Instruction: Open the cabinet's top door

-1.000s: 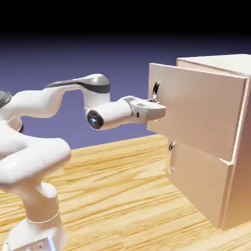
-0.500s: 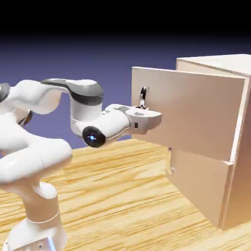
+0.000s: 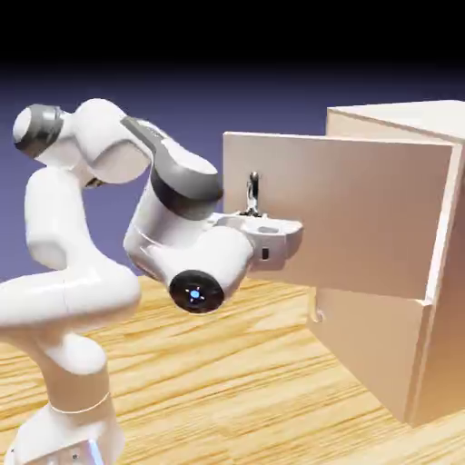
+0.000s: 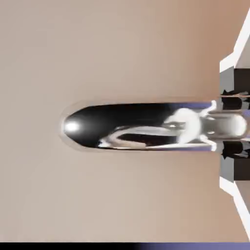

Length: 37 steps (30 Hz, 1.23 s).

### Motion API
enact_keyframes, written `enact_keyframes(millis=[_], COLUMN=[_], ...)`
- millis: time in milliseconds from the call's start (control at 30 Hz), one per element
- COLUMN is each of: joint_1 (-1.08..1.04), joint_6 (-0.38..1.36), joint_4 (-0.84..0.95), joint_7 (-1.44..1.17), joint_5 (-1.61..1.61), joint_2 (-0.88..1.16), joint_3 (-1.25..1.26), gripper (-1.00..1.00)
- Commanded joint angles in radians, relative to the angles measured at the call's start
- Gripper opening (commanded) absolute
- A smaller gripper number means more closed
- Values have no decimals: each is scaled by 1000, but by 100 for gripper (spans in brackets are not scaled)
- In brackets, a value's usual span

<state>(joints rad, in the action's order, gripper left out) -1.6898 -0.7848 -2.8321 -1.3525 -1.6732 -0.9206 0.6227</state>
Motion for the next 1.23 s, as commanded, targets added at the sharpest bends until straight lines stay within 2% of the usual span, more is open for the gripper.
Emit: enact_keyframes(millis=[0,433,967,1000,1200], joint_1=[-24,-199,-180,-180,-166], joint_6=[14,39,-1,-1,-2], joint_4=[25,380,820,820,979], joint_7=[-32,-293,-234,-234,-154], joint_5=[42,496,846,846,899], joint_2=[36,507,1056,1056,1223], joint_3=[4,95,180,180,165], gripper=[-100,-100,-100,100,100])
